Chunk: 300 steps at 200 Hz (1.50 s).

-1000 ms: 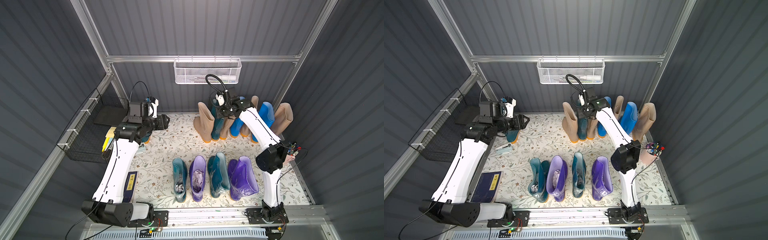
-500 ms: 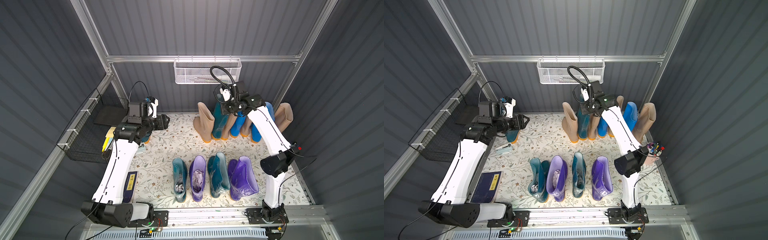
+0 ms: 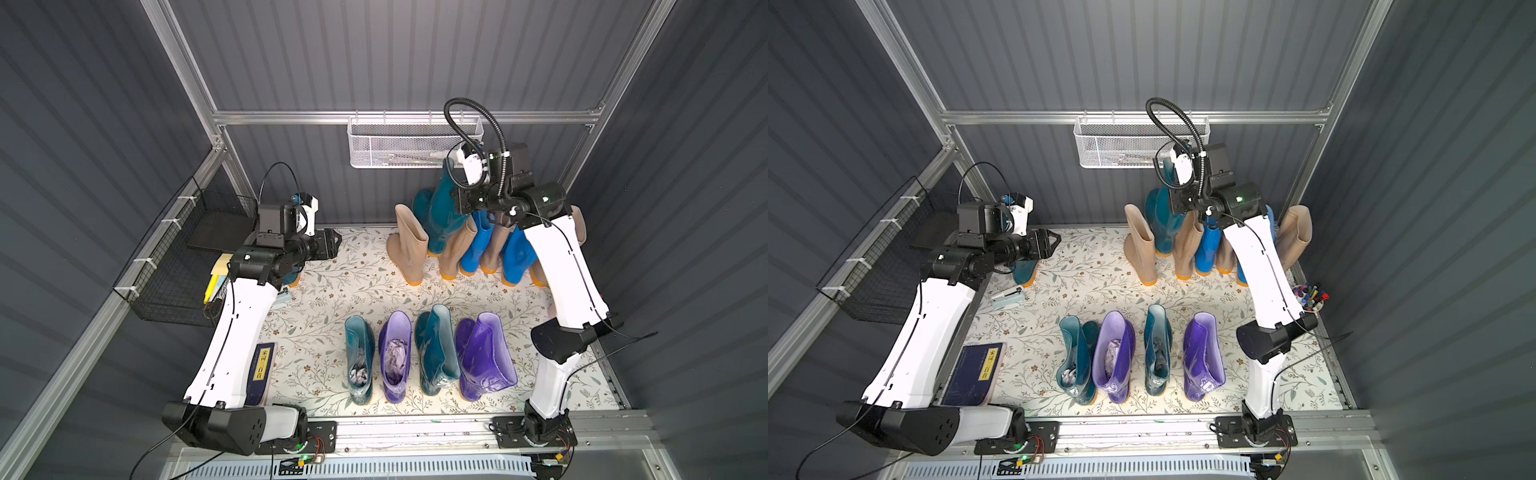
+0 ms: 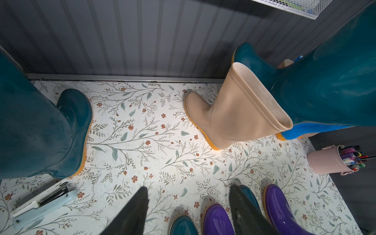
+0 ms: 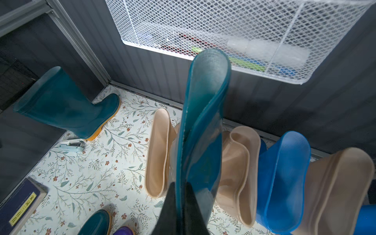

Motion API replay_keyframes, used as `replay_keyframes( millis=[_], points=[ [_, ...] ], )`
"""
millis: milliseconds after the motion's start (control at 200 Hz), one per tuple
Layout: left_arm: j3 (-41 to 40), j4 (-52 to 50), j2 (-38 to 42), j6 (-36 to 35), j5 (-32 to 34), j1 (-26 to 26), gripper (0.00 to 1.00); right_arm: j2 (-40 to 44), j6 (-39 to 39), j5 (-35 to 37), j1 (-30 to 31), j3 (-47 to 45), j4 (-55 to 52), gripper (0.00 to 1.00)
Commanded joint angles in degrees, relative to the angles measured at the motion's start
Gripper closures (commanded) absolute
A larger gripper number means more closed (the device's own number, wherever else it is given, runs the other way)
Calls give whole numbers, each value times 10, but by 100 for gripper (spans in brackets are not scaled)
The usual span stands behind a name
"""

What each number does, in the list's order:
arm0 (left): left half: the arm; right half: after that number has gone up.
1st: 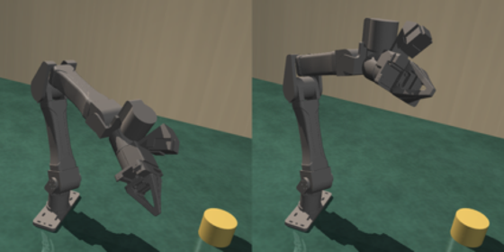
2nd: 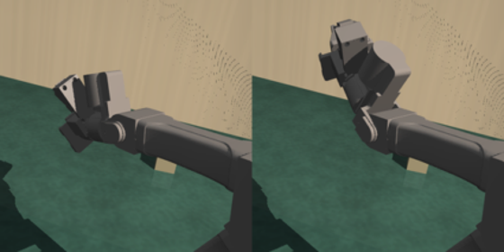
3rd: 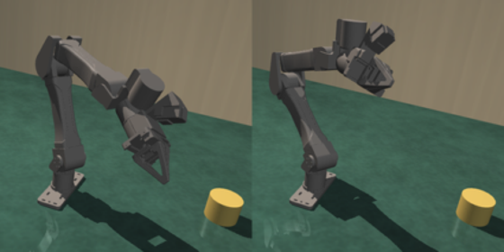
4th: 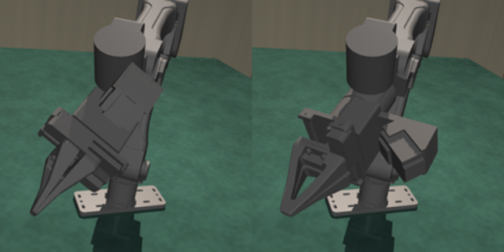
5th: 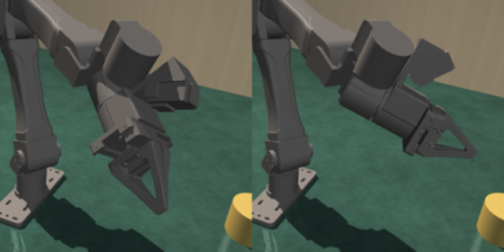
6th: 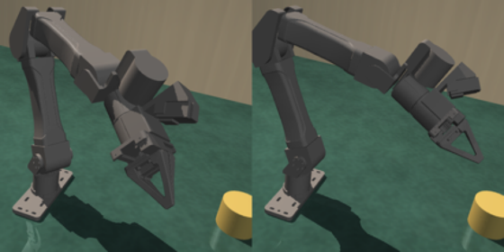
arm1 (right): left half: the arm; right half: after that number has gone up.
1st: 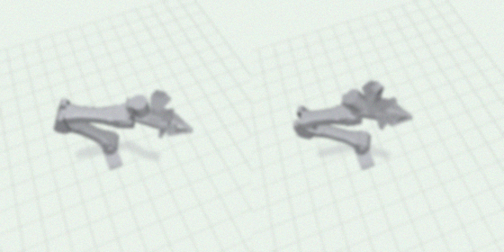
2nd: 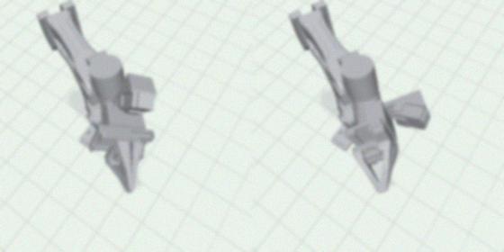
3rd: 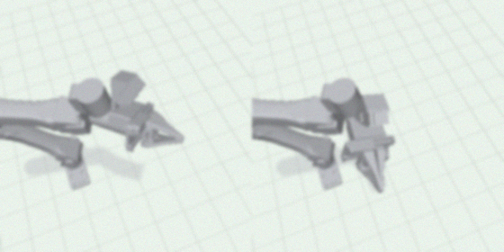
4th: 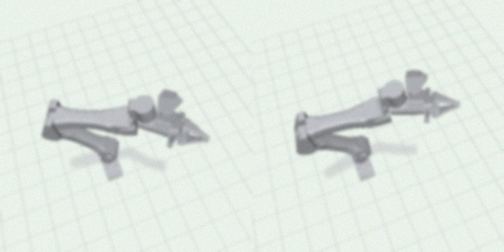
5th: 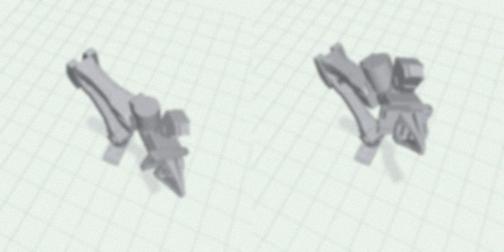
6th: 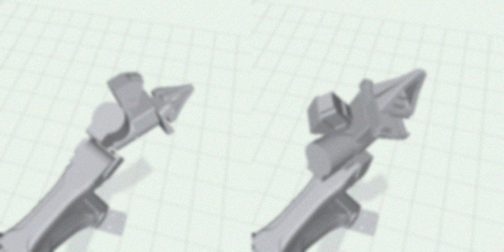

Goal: Match and arrange rain boots in pairs
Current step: Pick up the rain boot at the center of the board, then place the rain boot at the center of the board.

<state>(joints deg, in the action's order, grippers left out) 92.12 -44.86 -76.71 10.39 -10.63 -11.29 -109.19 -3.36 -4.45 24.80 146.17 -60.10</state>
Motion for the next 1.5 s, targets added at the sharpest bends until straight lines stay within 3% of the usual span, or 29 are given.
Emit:
replay_keyframes(
  millis=[0, 340, 675, 1006, 1496],
  points=[
    [-4, 7, 11, 9, -11, -2, 34, 60, 12, -34, 11, 34, 65, 100],
    [-4, 8, 10, 14, -12, -3, 34, 114, 34, -35, 74, 44, 81, 100],
    [1, 0, 22, 20, 1, -4, 33, 109, 43, -31, 143, 55, 91, 100],
    [30, -60, 28, 23, 103, -3, 33, 33, 2, -32, 178, 54, 117, 100],
    [-29, -51, 36, 23, 114, -3, 33, -127, -52, 42, 200, 31, 167, 100]
  ],
)
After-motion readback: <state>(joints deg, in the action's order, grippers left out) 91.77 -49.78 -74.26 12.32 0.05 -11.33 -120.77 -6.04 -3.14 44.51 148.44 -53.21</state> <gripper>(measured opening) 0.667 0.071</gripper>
